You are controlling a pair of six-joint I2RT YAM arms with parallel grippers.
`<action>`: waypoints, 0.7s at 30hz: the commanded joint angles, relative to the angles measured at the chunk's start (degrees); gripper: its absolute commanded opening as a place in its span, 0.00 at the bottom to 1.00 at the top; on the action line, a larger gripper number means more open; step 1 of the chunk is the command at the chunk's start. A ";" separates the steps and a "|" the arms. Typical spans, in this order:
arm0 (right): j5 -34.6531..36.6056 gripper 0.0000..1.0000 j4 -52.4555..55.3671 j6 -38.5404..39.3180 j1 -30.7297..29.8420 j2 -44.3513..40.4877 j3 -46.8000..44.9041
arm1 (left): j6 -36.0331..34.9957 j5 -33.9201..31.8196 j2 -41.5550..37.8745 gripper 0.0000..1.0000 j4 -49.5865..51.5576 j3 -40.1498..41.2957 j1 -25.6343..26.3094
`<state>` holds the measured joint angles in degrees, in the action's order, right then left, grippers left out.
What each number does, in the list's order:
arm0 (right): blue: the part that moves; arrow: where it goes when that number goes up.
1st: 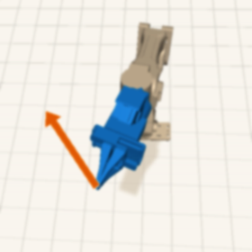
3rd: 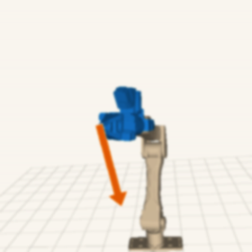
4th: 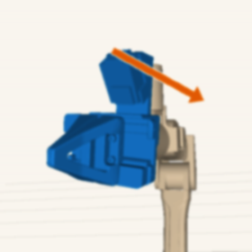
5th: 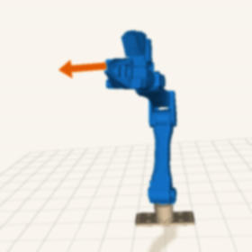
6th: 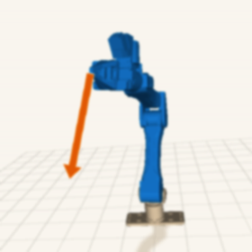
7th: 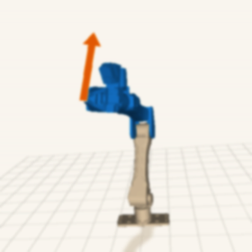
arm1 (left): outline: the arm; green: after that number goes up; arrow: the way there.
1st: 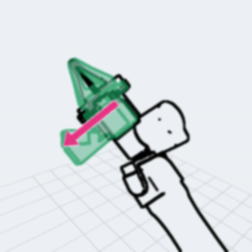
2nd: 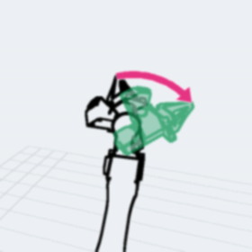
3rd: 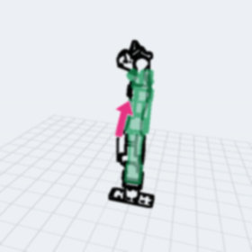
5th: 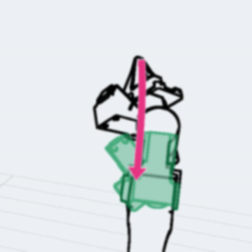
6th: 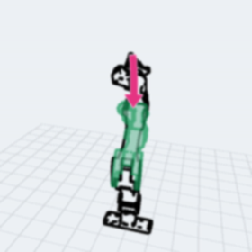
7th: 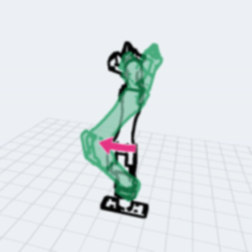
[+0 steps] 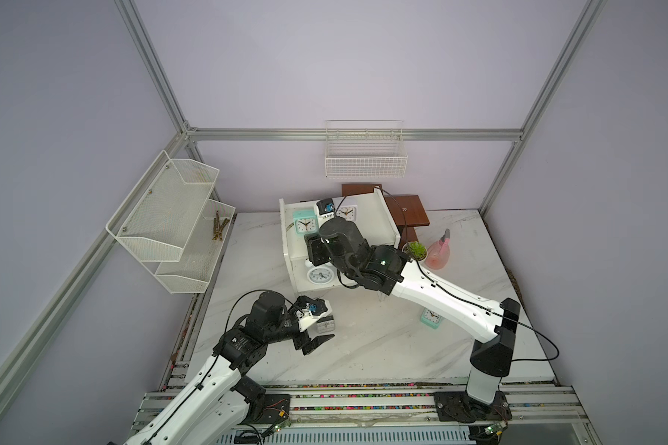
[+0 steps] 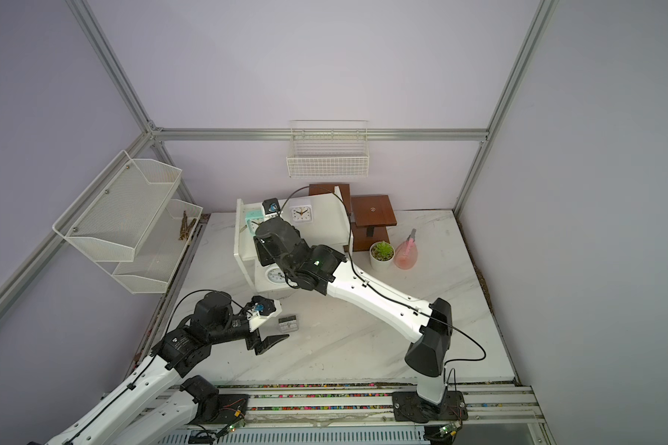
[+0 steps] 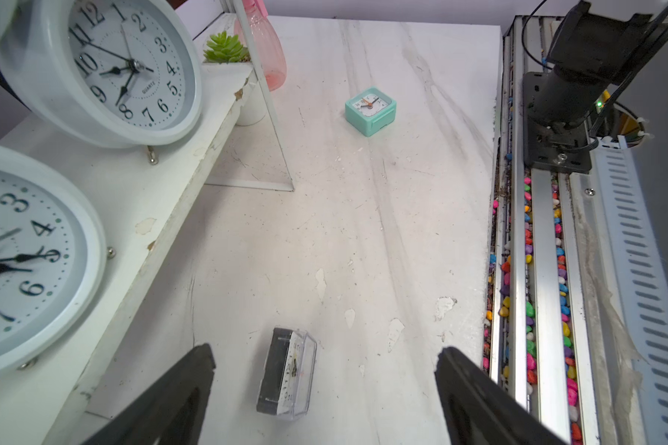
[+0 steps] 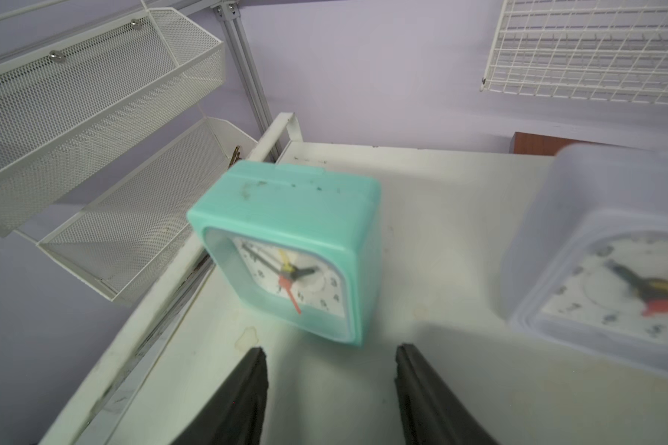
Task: Place the alarm clocks on the shelf by style
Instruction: Adjust the alarm on the shelf, then pick up the alarm from the center of the board.
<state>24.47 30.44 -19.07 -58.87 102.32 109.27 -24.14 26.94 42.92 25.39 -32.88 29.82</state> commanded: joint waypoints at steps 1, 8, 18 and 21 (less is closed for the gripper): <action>-3.08 0.64 -1.95 -1.85 0.05 -7.99 -6.12 | -1.94 -4.93 3.58 0.91 1.21 -1.89 1.68; -9.41 0.71 -7.38 -4.07 -0.28 -24.64 -22.76 | -3.93 -15.06 11.04 0.91 0.94 -4.09 6.19; -11.80 0.70 -10.66 -7.24 -0.61 -43.54 -42.02 | -5.72 -22.39 19.42 0.86 -1.56 -5.26 7.00; -11.94 0.70 -10.57 -8.12 -0.61 -46.28 -45.39 | -6.18 -22.98 21.42 0.86 -1.79 -5.74 7.00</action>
<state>13.41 21.26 -25.61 -59.20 57.84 66.24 -28.99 6.02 63.26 25.71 -36.32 36.53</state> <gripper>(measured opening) 0.702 0.857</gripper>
